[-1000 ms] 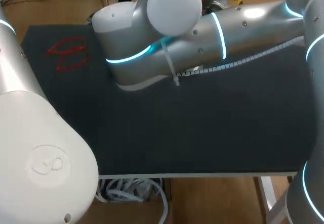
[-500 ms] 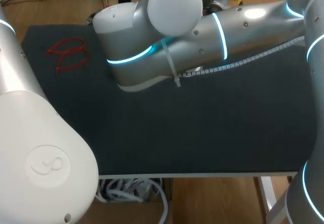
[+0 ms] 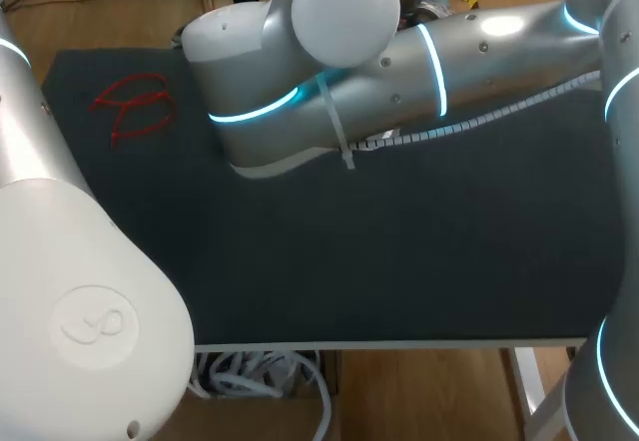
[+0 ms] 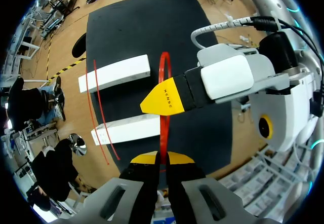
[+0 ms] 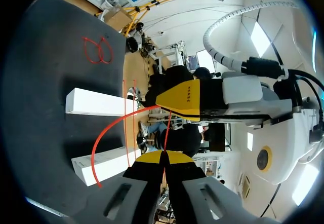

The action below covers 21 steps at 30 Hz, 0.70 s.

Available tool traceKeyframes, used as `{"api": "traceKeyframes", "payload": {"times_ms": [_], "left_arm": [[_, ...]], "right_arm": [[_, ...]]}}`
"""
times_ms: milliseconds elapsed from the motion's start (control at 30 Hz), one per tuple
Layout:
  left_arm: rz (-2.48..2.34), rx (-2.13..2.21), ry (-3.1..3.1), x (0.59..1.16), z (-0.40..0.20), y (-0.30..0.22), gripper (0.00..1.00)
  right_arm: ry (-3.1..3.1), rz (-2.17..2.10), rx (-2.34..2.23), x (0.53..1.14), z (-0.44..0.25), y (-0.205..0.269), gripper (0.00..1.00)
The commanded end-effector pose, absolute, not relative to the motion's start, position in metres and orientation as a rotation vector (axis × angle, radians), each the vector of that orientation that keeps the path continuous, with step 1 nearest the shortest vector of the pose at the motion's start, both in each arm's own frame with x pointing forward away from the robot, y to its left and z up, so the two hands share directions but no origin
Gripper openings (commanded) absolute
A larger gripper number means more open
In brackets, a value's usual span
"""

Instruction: Grab the tape and strap the tape.

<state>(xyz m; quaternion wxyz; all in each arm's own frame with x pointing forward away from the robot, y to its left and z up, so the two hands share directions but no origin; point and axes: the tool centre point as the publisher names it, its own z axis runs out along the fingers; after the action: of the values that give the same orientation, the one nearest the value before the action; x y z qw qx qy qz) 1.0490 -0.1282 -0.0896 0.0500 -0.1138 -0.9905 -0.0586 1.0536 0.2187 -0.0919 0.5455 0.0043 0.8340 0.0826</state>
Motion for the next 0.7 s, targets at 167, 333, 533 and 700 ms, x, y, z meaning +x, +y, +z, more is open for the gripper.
{"api": "traceKeyframes", "payload": {"times_ms": [167, 333, 533, 700], "left_arm": [[-0.179, -0.348, -3.017, 1.049, -0.09, -0.128, 0.0], [-0.179, -0.348, -3.017, 1.049, -0.09, -0.128, 0.0], [-0.179, -0.348, -3.017, 1.049, -0.09, -0.128, 0.0], [-0.179, -0.348, -3.017, 1.049, -0.09, -0.128, 0.0]], "right_arm": [[1.991, 0.198, 0.002, 1.056, -0.091, 0.223, 0.0], [1.994, 0.205, -0.005, 1.057, -0.091, 0.226, 0.0], [1.998, 0.213, -0.017, 1.057, -0.091, 0.231, 0.0], [2.0, 0.219, -0.028, 1.057, -0.09, 0.234, 0.0]]}}
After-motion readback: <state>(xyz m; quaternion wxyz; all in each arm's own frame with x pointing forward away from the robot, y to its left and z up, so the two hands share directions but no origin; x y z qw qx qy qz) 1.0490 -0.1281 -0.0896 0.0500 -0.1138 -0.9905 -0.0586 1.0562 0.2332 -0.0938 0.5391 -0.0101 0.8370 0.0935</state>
